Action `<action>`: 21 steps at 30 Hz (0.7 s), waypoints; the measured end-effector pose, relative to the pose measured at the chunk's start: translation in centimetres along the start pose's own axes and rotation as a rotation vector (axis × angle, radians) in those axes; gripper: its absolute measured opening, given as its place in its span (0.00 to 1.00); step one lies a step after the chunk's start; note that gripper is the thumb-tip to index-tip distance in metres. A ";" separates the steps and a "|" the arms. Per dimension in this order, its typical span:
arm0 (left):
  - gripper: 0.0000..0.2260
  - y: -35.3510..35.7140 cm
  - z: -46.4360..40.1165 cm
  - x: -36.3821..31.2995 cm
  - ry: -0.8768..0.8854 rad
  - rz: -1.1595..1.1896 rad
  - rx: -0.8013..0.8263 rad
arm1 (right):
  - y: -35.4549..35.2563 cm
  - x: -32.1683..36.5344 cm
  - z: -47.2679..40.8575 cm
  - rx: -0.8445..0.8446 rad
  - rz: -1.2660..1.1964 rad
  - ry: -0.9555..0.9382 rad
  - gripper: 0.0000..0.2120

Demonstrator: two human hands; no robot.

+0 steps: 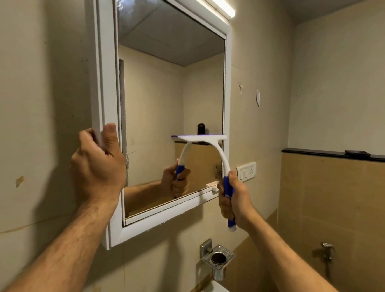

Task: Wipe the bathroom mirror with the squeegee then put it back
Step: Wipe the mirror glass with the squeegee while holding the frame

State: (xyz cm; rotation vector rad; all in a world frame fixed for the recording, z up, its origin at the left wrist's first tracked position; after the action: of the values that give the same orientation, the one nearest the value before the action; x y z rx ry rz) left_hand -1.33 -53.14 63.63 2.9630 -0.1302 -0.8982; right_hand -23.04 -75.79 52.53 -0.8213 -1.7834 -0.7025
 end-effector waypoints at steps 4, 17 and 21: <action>0.25 0.1 0.3 0.3 0.011 0.000 0.003 | -1.5 -3.7 2.2 -0.027 0.066 0.043 0.27; 0.27 0.0 1.1 1.0 0.034 0.011 0.013 | 0.0 -1.1 2.3 -0.036 0.005 0.113 0.27; 0.27 0.1 1.3 1.3 0.028 0.036 0.007 | -1.5 -4.9 5.4 -0.037 0.066 0.178 0.25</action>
State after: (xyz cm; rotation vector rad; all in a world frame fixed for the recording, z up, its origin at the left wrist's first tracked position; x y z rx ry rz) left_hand -1.00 -53.36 61.83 2.9684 -0.1857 -0.8544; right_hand -25.87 -73.53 46.07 -0.8133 -1.5814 -0.7433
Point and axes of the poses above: each hand's wrist, its own z-axis away from the middle knuckle, its own y-axis out of the palm, x = y × z, the point moved 5 cm from there along -z, towards the middle knuckle, and after that the axes turned 5 degrees about x, right-handed, at the moved point
